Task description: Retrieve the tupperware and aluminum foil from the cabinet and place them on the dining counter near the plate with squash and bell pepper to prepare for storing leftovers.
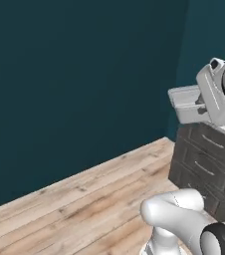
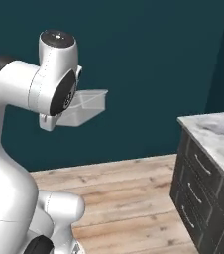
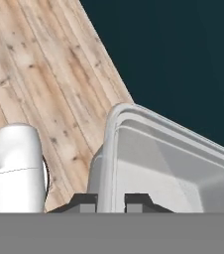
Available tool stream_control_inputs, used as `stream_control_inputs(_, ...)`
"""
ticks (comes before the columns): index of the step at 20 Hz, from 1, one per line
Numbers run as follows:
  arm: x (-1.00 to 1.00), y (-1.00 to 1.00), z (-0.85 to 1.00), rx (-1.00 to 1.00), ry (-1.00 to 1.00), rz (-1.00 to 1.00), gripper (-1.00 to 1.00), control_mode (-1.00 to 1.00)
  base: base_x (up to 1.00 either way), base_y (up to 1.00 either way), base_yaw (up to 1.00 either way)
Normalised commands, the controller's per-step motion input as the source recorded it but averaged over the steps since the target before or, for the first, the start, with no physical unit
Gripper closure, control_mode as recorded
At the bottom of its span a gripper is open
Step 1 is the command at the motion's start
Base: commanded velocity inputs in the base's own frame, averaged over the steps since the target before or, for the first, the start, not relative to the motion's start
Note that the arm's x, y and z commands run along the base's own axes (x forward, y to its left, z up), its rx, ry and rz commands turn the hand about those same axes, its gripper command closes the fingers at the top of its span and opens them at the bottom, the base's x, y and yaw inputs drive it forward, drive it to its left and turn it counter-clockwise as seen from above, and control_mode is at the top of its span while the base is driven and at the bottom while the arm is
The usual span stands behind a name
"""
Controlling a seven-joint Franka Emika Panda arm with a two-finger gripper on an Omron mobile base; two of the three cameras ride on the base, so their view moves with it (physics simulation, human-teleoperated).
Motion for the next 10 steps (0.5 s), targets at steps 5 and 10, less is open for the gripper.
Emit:
stream_control_inputs(5,0.00,0.00,0.00,0.00,0.00,0.00,1.00,1.00,0.13,0.00,0.91)
stream_control_inputs(10,0.00,0.00,0.00,0.00,0.00,0.00,1.00,1.00,0.39,0.00,0.87)
